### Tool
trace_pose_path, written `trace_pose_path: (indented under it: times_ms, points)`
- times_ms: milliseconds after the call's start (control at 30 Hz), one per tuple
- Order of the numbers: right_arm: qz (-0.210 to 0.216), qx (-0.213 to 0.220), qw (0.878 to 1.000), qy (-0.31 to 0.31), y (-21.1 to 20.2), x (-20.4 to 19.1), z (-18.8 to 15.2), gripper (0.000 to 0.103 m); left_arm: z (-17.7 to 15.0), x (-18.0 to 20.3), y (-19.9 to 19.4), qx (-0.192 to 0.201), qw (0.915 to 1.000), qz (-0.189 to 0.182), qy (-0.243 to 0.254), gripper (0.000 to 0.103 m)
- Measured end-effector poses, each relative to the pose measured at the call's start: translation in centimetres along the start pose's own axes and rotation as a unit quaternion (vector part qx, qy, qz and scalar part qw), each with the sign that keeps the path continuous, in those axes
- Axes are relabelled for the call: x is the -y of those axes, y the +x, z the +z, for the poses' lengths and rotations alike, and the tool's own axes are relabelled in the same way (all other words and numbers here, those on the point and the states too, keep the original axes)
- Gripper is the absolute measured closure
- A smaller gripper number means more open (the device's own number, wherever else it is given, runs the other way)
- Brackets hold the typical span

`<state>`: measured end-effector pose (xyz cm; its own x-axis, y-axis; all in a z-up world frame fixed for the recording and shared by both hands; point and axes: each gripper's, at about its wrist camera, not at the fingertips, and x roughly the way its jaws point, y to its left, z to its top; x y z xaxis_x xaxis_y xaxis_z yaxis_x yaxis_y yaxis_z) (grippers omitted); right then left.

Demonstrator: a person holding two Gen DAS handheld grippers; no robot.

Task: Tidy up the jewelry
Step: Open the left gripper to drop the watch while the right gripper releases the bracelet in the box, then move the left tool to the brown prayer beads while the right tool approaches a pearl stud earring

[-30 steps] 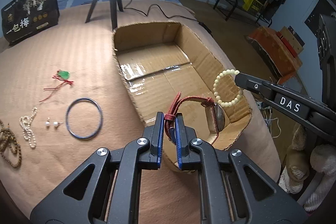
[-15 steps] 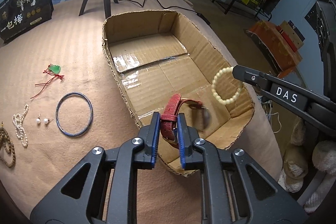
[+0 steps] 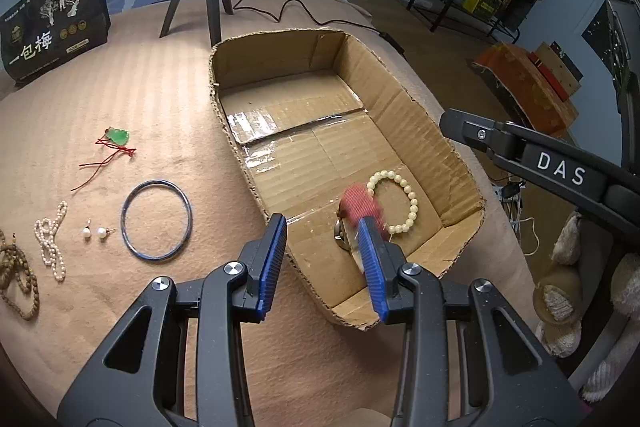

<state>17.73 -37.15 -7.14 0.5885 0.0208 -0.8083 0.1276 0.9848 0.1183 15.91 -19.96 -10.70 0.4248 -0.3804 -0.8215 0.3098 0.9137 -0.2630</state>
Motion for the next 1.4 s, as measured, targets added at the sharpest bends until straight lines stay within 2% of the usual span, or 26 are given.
trace_pose_path:
  times_ms: [400,633,700,733,900,967,1167,1400]
  points:
    - [0.014,0.015,1.000,-0.008,-0.6,-2.2,0.0,0.048,-0.2,-2.2,-2.3,0.022,0.9995,0.022,-0.004,0.066]
    - [0.032,0.044,0.998,-0.010,-1.2,-4.2,0.0,0.047,-0.2,-5.1,-4.1,0.047,0.9977,0.045,-0.015,0.066]
    - [0.040,0.051,0.998,-0.011,-1.4,-4.8,0.0,0.036,-0.3,-6.0,-4.7,0.052,0.9973,0.049,-0.021,0.066]
    - [0.044,0.055,0.997,-0.013,-1.4,-5.3,0.0,0.025,-0.3,-6.5,-5.0,0.053,0.9970,0.052,-0.024,0.066]
    - [0.052,0.062,0.996,-0.040,-1.7,-7.8,0.1,0.023,-0.4,-8.7,-6.4,0.054,0.9959,0.067,-0.029,0.065]
    - [0.056,0.060,0.995,-0.053,-1.6,-8.9,0.1,0.023,-0.4,-9.8,-6.9,0.053,0.9954,0.073,-0.034,0.053]
    - [0.072,0.048,0.993,-0.085,-1.0,-12.0,-0.3,0.023,-1.0,-13.9,-8.5,0.052,0.9924,0.092,-0.064,0.050]
    - [0.094,0.031,0.988,-0.115,0.1,-15.2,-0.9,0.023,-2.2,-20.4,-10.1,0.041,0.9839,0.112,-0.133,0.048]
